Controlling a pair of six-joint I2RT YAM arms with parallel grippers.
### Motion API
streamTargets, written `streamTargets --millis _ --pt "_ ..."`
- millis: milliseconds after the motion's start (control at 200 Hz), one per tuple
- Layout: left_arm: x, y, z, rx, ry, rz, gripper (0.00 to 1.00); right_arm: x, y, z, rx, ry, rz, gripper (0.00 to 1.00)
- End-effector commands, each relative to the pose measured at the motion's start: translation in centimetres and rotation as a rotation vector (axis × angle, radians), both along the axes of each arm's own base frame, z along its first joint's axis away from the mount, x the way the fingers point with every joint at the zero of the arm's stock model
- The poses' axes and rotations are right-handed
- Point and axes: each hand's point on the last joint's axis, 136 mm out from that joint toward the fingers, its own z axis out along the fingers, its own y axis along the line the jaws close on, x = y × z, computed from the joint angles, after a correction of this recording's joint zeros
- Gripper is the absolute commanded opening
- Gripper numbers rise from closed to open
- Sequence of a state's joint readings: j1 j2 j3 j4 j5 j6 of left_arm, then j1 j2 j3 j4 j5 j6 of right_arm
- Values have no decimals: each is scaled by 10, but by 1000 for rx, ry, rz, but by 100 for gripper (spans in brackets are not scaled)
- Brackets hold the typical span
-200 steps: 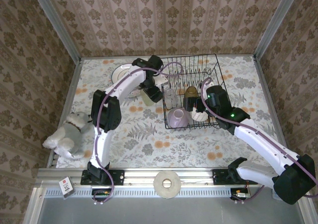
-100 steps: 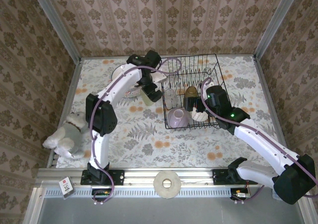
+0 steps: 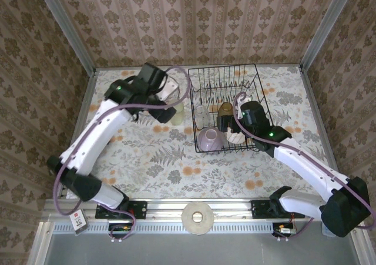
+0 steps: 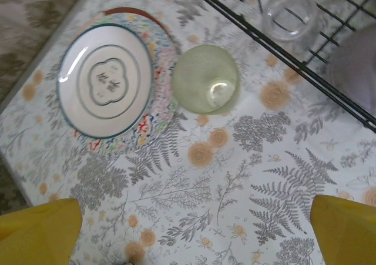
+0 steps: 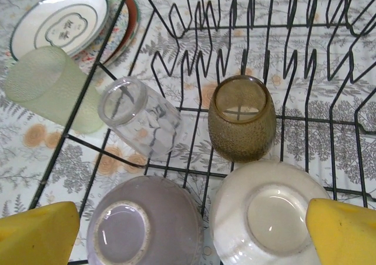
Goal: Unload the mixed dishes from the dish rack
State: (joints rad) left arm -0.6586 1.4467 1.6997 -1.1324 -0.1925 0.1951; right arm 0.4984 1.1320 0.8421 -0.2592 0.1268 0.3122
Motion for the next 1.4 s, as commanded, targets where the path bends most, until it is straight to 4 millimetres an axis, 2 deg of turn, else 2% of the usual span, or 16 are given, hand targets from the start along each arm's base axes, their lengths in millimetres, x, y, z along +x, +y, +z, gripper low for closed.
streamTargets --millis 0,105,185,280,310,325,340,395,515,645,745,910,1150,1395 --pt "-10 20 10 -137 -43 123 100 5 -2 6 -33 -22 -15 100" --pt "-29 36 9 -290 -27 181 100 11 -4 14 -57 -10 -32 100" --pt "-43 44 5 -417 -30 188 100 16 -6 12 -90 33 -51 100" --pt "-65 35 9 -647 -37 126 100 28 -4 4 -135 115 -62 100" --pt "-74 28 11 -728 -21 81 100 33 -5 1 -162 141 -73 100" --pt "-80 23 14 -769 -13 49 100 35 -5 6 -166 136 -79 100" --pt "-84 19 16 -807 -5 20 100 36 -6 -6 -199 183 -82 100" --pt "-97 8 23 -924 12 -49 100 44 -7 -13 -244 224 -94 100" --pt "-123 -10 34 -1102 33 -225 100 57 -11 -26 -301 271 -108 100" --pt "-135 -12 42 -1212 -3 -302 100 67 -25 -44 -337 338 -150 98" --pt "-138 -11 39 -1217 -23 -314 100 71 -25 -55 -328 368 -150 98" --pt "-129 -10 28 -1196 -25 -278 100 78 -19 -73 -279 402 -120 99" --pt "-110 -22 16 -1244 71 -238 100 94 -5 -82 -216 407 -87 98" --pt "-102 -21 11 -1264 56 -206 100 108 -2 -93 -230 409 -96 94"
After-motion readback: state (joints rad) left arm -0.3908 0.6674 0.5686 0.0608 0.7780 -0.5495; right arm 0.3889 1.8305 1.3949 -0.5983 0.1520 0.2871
